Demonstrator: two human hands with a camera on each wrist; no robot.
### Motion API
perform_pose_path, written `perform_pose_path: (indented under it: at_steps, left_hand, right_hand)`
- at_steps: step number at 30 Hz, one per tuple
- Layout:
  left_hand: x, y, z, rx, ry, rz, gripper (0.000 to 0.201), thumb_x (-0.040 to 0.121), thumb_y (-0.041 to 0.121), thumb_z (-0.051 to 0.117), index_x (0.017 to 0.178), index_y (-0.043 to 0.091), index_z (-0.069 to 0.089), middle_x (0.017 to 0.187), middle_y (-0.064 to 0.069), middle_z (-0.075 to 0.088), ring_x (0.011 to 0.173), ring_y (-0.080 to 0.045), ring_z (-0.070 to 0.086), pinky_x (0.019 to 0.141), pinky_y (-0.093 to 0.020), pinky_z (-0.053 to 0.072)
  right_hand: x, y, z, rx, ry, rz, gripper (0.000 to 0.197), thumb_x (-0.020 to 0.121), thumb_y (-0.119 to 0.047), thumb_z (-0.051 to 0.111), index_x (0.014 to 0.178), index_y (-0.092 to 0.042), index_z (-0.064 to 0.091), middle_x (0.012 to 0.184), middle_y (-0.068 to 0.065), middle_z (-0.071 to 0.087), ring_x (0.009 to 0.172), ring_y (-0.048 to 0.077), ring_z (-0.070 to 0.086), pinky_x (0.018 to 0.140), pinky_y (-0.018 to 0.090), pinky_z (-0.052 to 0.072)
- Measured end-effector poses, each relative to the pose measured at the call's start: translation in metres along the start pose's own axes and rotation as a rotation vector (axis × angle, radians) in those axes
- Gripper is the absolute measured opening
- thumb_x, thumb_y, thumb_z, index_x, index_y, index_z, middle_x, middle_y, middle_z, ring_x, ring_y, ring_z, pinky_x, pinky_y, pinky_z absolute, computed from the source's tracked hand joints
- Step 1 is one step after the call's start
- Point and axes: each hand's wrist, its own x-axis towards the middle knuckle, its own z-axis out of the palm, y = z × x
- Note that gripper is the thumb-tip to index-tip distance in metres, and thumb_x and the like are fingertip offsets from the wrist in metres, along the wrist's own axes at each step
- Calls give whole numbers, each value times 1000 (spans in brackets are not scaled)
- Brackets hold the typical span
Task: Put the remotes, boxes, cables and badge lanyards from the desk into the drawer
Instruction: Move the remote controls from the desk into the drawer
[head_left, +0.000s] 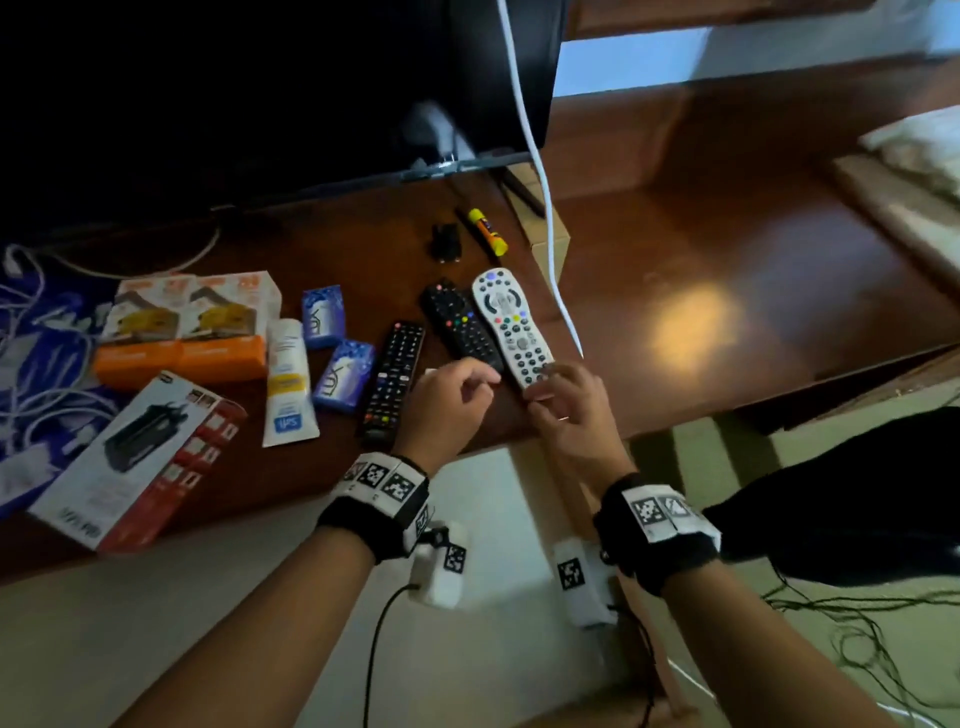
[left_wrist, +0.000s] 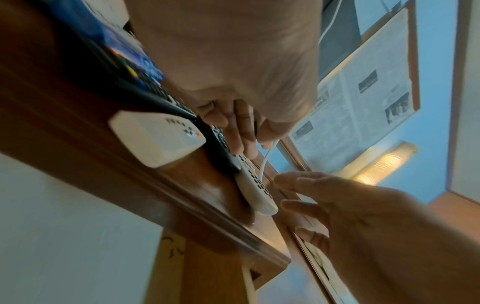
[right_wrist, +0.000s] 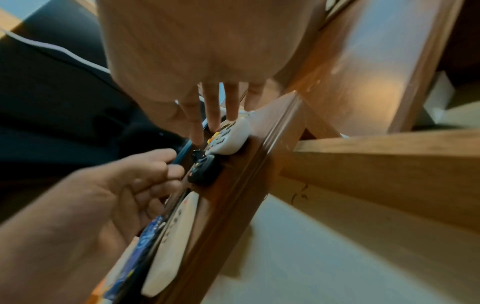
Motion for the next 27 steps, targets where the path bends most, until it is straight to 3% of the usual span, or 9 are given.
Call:
perform_pose_path:
  at_steps: [2,4,8,11,14,17,22,25,27]
  left_hand:
    - [15,6,13,24,55,-3,12,80,12,63,84,22,69,89,4,70,83,-13,61,78,-18,44]
    - [27,9,23,122,96,-19,13,78,16,61,87,22,68,98,0,66,94,-20,57,86,-28,44]
    - [40,10,34,436,53,-155,38,81,25,62,119,28,63,140,-2,43,125,-29,36,103,-41,35]
    - [42,10,39,532,-19,-250,49,87,35,56,135,42,47,157,4,19,138,-30,17,107,-49,27]
    - [39,11,49,575,-34,-277,52,89,39,52,139,44,40,160,5,10,140,-30,14,108,-52,23]
    - [32,16,57,611,-5,-261,43,91,36,49,134,37,49,160,4,9,141,-30,15,109,-53,21]
    - [22,30,63,626,-60,-223,40,87,21,51,127,25,53,158,-2,9,135,-35,24,103,-49,32]
    - [20,36,61,624,-111,-218,47,81,17,57,127,20,50,155,-4,12,122,-38,35,98,-43,39]
    - [20,40,57,593,-128,-224,47,77,16,61,123,19,50,152,-3,15,114,-40,40,94,-43,42]
  right_hand:
    - [20,11,-4,-129,-4,-42,30,73,-26,54,98,-20,70,135,-1,52,117,24,43,91,35,35]
    - [34,19,-3,-202,-64,-51,38,75,-24,58,112,-22,65,148,-4,40,129,22,35,93,37,32]
    - [44,29,11,-256,-100,-112,44,77,-20,64,121,-21,60,148,-4,41,131,21,40,97,41,40]
    - [33,34,16,-237,-31,-104,36,82,-27,60,118,-26,61,146,-10,43,125,16,47,94,34,36]
    - [21,36,14,-284,49,-103,31,82,-41,53,107,-26,61,143,-10,46,120,14,49,85,34,31]
    - [15,39,11,-298,84,-84,30,75,-41,55,95,-18,57,135,-2,51,110,22,53,78,36,37]
    - [8,40,5,-271,75,-64,32,70,-17,74,95,-4,59,134,15,53,104,36,52,79,43,47]
    - [0,34,3,-265,87,-4,35,68,-11,77,96,1,61,129,20,55,104,40,51,82,46,48]
    - [-7,29,3,-213,140,63,33,66,-8,76,93,2,60,120,19,58,100,38,50,81,41,45]
